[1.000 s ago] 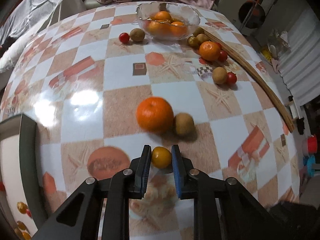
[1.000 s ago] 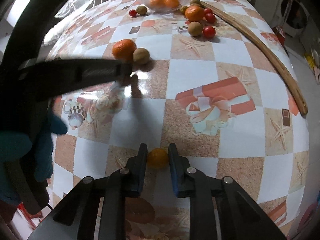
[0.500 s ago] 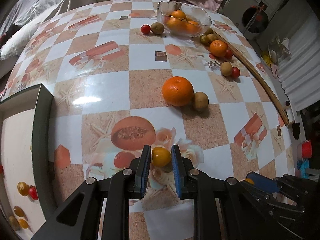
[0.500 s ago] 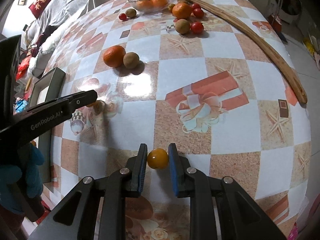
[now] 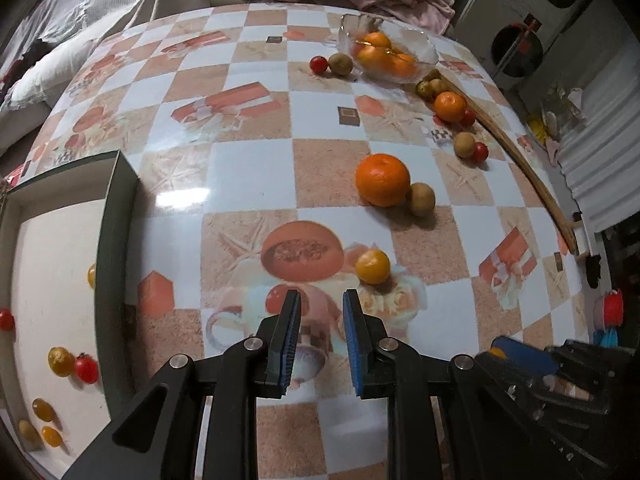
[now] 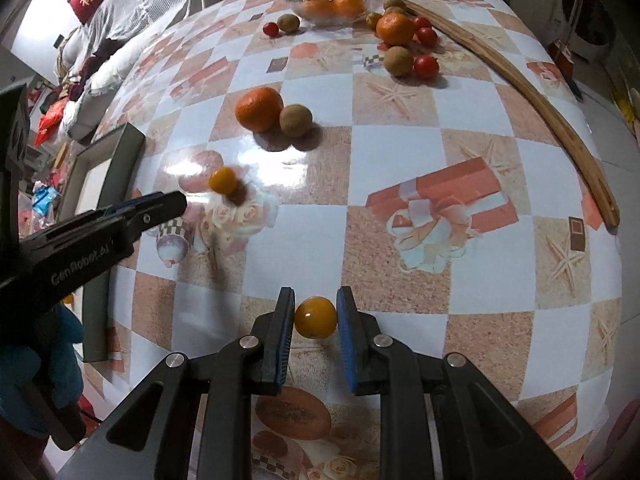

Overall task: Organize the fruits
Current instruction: 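Carry both held tomatoes from the table over the white tray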

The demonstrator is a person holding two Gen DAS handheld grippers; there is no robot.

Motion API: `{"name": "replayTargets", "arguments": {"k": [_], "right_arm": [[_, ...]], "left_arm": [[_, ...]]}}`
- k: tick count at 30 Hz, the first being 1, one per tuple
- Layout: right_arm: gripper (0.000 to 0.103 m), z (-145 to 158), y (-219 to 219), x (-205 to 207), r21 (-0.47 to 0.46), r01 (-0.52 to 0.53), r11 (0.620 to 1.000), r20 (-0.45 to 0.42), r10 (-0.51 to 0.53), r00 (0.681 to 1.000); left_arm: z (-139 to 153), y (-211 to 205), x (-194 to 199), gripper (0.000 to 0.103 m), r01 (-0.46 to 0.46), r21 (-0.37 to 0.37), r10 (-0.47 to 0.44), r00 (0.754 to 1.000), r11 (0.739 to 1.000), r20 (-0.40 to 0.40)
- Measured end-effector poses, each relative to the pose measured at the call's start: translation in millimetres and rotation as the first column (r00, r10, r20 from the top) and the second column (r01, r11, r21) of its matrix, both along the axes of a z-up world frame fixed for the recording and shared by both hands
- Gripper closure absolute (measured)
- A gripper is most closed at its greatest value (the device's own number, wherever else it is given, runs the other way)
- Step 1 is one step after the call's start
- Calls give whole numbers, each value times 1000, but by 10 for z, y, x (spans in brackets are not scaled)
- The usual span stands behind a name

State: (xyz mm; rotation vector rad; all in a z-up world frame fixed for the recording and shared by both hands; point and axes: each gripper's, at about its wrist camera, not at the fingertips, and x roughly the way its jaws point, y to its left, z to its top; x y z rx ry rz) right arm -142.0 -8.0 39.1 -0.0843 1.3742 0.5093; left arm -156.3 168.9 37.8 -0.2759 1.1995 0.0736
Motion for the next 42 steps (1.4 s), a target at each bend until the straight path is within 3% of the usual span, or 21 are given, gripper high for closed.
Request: {"name": "replayTargets", "arguments": {"k": [5, 6, 8, 10, 16, 19, 22, 24, 26, 31, 42], "right_arm": [[79, -13, -17, -37, -13, -5, 1000, 1, 5, 1000], [79, -23, -24, -39, -17, -5, 1000, 0, 5, 1000], [79, -43, -47, -39, -21, 1, 1000, -5, -1, 1000], [79, -50, -79, -38, -21, 9, 1000, -6, -9, 1000], [79, -57, -178, -21, -13, 31, 999, -13, -31, 999], [79, -50, -214, -1, -8, 38, 999, -14, -38, 999], [79, -34, -242, 16, -3, 44, 999, -14, -44, 999], [79, -28, -254, 30, -1, 48, 999, -16, -48, 999], [79, -24, -256, 38, 0, 51, 999, -19, -51, 999], [79, -1, -221, 51, 3, 44, 999, -17, -44, 999], [79, 97, -12, 68, 8, 6, 1000, 2, -6, 1000]], "left_arm": [[-35, -95, 106, 76, 26, 0, -26, 1000, 1000, 5], [-54, -124, 137, 57, 33, 2, -33, 999, 999, -1], [-42, -175, 172, 39, 30, 23, -30, 999, 999, 22], [-16, -218, 206, 39, 37, 30, -38, 998, 999, 43], [-151, -332, 384, 39, 56, 52, -56, 998, 997, -6], [-194, -355, 421, 42, 49, 64, -48, 999, 997, -13], [-194, -371, 422, 64, 55, 103, -54, 998, 993, -16], [-183, -321, 410, 81, 55, 70, -54, 998, 996, -16], [-170, -246, 383, 81, 37, 8, -37, 999, 999, -18], [-101, -186, 281, 81, 16, -35, -17, 1000, 999, -5], [156, 10, 25, 81, -19, -35, 21, 999, 999, 32]]}}
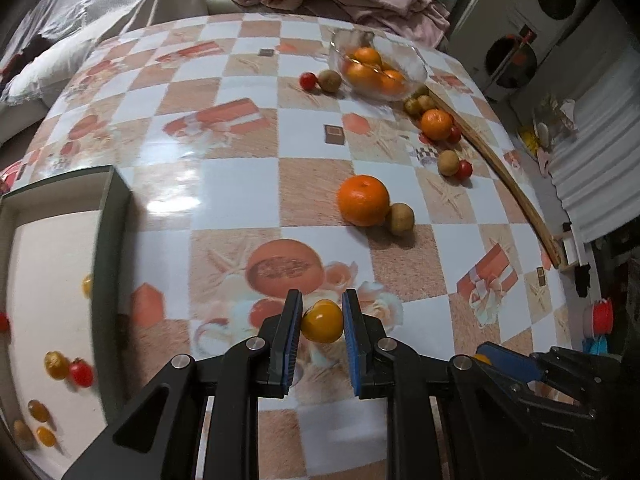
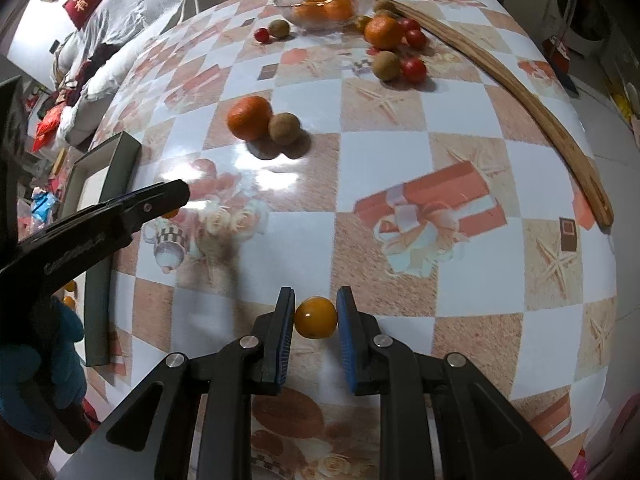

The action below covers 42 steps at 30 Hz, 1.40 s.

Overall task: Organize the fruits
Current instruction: 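Carry both held tomatoes from the table over the white tray, then lower both tomatoes into the white tray and open both tools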

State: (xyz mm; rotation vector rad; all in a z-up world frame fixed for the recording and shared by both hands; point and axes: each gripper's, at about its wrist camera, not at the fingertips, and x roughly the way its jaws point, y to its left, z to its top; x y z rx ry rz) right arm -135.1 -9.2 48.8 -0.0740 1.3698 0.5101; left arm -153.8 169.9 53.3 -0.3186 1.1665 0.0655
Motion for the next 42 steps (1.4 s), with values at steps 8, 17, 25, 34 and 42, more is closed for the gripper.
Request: {"name": "replayTargets", "arguments": {"k": [8, 17, 25, 34, 42], "right_arm": [[79, 122, 371, -45, 21, -69, 997, 16, 69, 998], [79, 263, 1029, -145, 56, -198, 979, 34, 197, 980], [79, 386, 1749, -290, 85, -321, 943, 60, 317, 947], [79, 310, 2626, -402, 108, -419, 901, 59, 415, 908], [79, 92, 3053, -443, 58, -461, 886, 63, 457, 887]], "left_arm": [[212, 312, -278, 81, -72, 11, 72, 997, 997, 41], [405, 875, -741, 81, -202, 44, 199, 978, 978, 71], [401, 1505, -1170, 81, -340, 100, 334, 940, 935, 73], [86, 2075, -1437, 81, -422, 160, 425, 905, 892, 18], [-181, 2283, -1440, 81, -430, 182, 442, 896, 884, -33]]}}
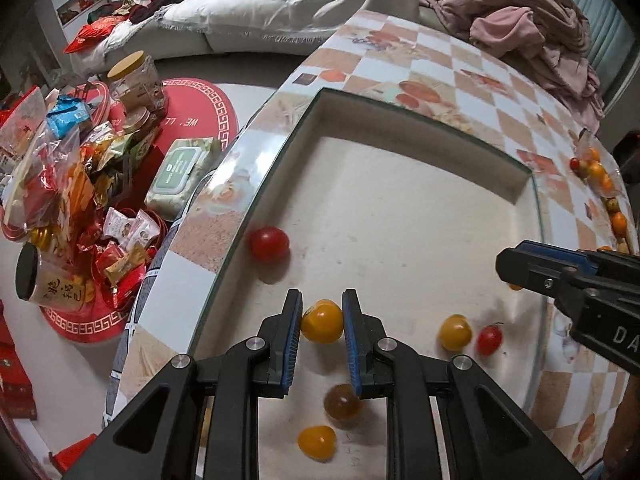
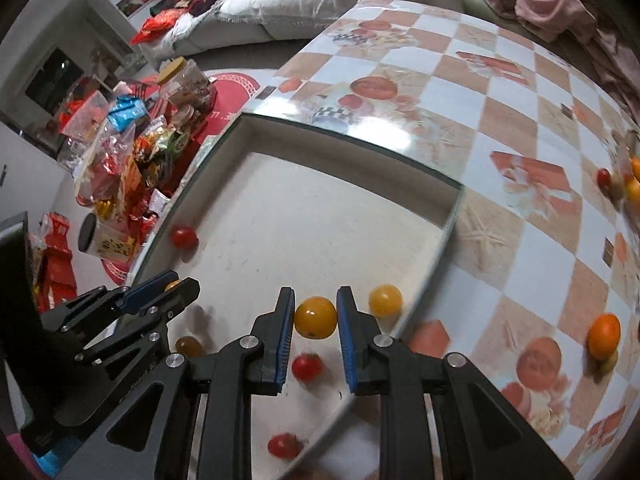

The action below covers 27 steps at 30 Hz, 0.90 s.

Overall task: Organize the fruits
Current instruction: 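Lower both tomatoes into the white tray and open both tools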

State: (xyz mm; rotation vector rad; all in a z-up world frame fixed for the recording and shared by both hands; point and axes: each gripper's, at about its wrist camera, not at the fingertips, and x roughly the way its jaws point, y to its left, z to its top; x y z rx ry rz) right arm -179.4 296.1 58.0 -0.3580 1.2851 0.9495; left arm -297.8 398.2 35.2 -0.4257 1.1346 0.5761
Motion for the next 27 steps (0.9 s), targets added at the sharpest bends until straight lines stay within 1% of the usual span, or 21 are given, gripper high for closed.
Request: {"name": "replayTargets", "arguments": {"k": [5, 16, 22, 27], "right_arm": [[79, -98, 136, -24, -27, -22, 999, 17, 23, 1000], [79, -297, 172, -4, -79, -30, 996, 18, 32, 999], [79, -302, 163, -26, -77, -37, 996, 32, 39, 999], [79, -294, 172, -2, -71, -37, 997, 6, 37, 999]], "left_arm": [[-73, 27, 33, 81, 4, -10, -4, 1000, 1000, -15], [-130, -11, 69, 81, 24, -7, -24, 999, 1000, -34], [-133, -29, 82, 81, 34, 11, -34, 998, 999, -45], [-123, -42, 101, 81, 32, 23, -31, 997, 999, -65]]}}
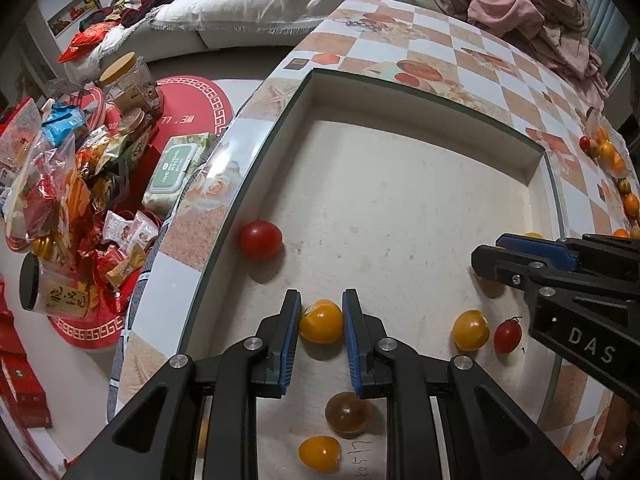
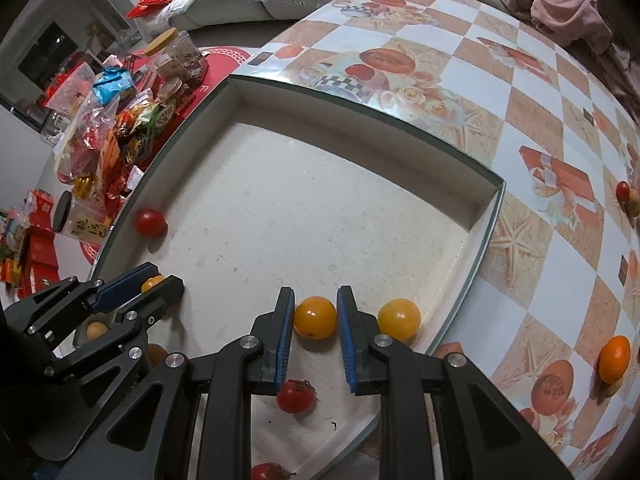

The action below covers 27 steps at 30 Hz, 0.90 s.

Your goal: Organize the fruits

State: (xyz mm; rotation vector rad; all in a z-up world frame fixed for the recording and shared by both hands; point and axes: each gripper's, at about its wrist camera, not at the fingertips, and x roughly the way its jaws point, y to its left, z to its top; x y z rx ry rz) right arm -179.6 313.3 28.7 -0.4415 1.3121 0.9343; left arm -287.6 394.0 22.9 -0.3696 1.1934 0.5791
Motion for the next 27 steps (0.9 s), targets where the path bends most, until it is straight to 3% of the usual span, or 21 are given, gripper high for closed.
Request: {"name": "replayTargets", "arguments": {"k": [5, 6, 8, 15, 19, 22, 23, 24, 27], "right_arm": [[77, 79, -39, 16, 22, 0, 1000, -7, 0, 1000], [73, 105, -49, 16, 27, 0, 1000, -10, 0, 1000], [54, 147, -74, 18, 36, -1, 999, -6, 1, 1000], [46, 358, -199, 3, 68, 11, 998, 4, -11, 1000], [24, 459, -302, 2, 68, 27, 997, 3, -28, 1000], [21, 515, -391, -7, 45, 33, 998, -6, -32, 999], [18, 537, -433, -10, 39, 33, 999, -5, -33, 999], [17, 567, -480, -13, 29, 36, 999, -3, -36, 999], [9, 632, -584, -12, 11, 35, 999, -3, -35, 999]], "left_arm": [[28, -4, -20, 78, -4, 8, 4, 1000, 1000, -18], [35, -3, -26, 59, -4, 9, 4, 1000, 1000, -18], [101, -20, -55, 26, -13, 41, 13, 1000, 999, -1], [236, -85, -60, 26, -5, 57, 5, 1000, 998, 8], [313, -154, -84, 26, -11, 19, 11, 1000, 1000, 8], [389, -224, -103, 26, -14, 16, 14, 1000, 1000, 2], [418, -242, -111, 18, -20, 8, 20, 1000, 1000, 1], [449, -262, -120, 0, -27, 4, 27, 1000, 1000, -2], [555, -352, -141, 0, -31, 25, 31, 999, 999, -13]]}}
